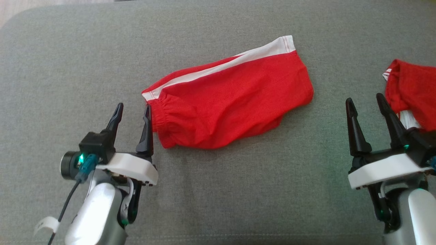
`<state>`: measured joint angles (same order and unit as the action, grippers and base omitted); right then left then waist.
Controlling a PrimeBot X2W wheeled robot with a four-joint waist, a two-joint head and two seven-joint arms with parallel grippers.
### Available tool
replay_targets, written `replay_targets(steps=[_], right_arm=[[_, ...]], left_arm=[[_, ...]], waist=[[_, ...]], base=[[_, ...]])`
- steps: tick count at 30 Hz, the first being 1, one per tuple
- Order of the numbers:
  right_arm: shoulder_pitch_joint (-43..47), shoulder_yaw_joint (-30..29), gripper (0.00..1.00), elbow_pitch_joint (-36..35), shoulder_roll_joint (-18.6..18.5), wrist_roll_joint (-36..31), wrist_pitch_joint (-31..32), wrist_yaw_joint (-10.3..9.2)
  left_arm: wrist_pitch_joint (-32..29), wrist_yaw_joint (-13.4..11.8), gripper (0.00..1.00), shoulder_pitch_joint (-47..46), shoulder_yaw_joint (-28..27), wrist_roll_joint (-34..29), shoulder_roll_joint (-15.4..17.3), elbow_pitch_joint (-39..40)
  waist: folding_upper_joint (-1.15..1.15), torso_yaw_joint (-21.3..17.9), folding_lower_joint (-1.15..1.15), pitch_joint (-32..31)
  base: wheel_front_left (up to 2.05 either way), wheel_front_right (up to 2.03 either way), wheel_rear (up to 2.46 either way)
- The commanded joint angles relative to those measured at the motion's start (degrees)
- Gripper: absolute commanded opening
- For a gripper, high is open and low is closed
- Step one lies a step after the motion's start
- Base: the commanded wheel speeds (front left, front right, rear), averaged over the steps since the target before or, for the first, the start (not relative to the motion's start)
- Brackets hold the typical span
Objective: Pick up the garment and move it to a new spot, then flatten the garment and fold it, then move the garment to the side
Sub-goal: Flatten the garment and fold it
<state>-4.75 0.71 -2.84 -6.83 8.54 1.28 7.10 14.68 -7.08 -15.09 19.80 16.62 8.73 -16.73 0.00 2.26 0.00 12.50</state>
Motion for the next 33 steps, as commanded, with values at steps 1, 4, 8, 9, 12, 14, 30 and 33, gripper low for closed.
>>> replay_targets(steps=[1,4,8,9,12,14,30,33], right_arm=[[0.08,0.79,1.00,-2.62,-0.06,-0.34,0.46,0.39],[0.32,0.76,1.00,-3.13,-0.02,-0.30,0.91,0.39],[0.36,0.54,1.00,-3.20,0.02,-0.11,1.19,0.39],[0.34,0.51,1.00,-3.18,0.00,-0.10,1.20,0.39],[0.09,0.37,1.00,-2.88,-0.14,-0.14,1.34,0.39],[-0.42,0.25,1.00,-2.41,-0.28,-0.09,1.37,0.39],[-19.74,5.30,1.00,24.78,-2.86,1.76,-0.46,0.39],[-21.93,5.85,1.00,29.52,-2.74,1.71,0.44,0.39]], left_arm=[[0.31,-0.29,1.00,-0.77,-1.74,-0.51,1.08,1.83],[0.31,-0.33,1.00,-0.71,-1.79,-0.53,1.03,1.96],[0.31,-0.31,1.00,-0.70,-1.89,-0.52,1.00,2.23],[0.31,-0.30,1.00,-0.73,-1.88,-0.57,1.02,2.26],[0.31,-0.17,1.00,-1.01,-1.85,-0.57,1.00,2.30],[0.31,-0.05,1.00,-1.36,-1.78,-0.59,0.90,2.34],[0.31,1.82,1.00,-7.11,0.07,-1.77,-2.74,2.32],[0.31,2.10,1.00,-7.51,0.11,-1.91,-3.14,2.16]], waist=[[0.00,0.11,0.00,-0.02],[0.00,0.18,0.00,-0.08],[0.00,0.21,0.00,0.10],[0.00,0.22,0.00,0.17],[0.00,0.39,0.00,0.57],[0.00,0.66,0.00,0.95],[0.00,6.52,0.00,7.98],[0.00,7.09,0.00,8.51]], base=[[0.00,0.00,0.00],[0.00,0.00,0.00],[0.00,0.00,0.00],[0.00,0.00,0.00],[0.00,0.00,0.00],[0.00,0.00,0.00],[0.00,0.00,0.00],[0.00,0.00,0.00]])
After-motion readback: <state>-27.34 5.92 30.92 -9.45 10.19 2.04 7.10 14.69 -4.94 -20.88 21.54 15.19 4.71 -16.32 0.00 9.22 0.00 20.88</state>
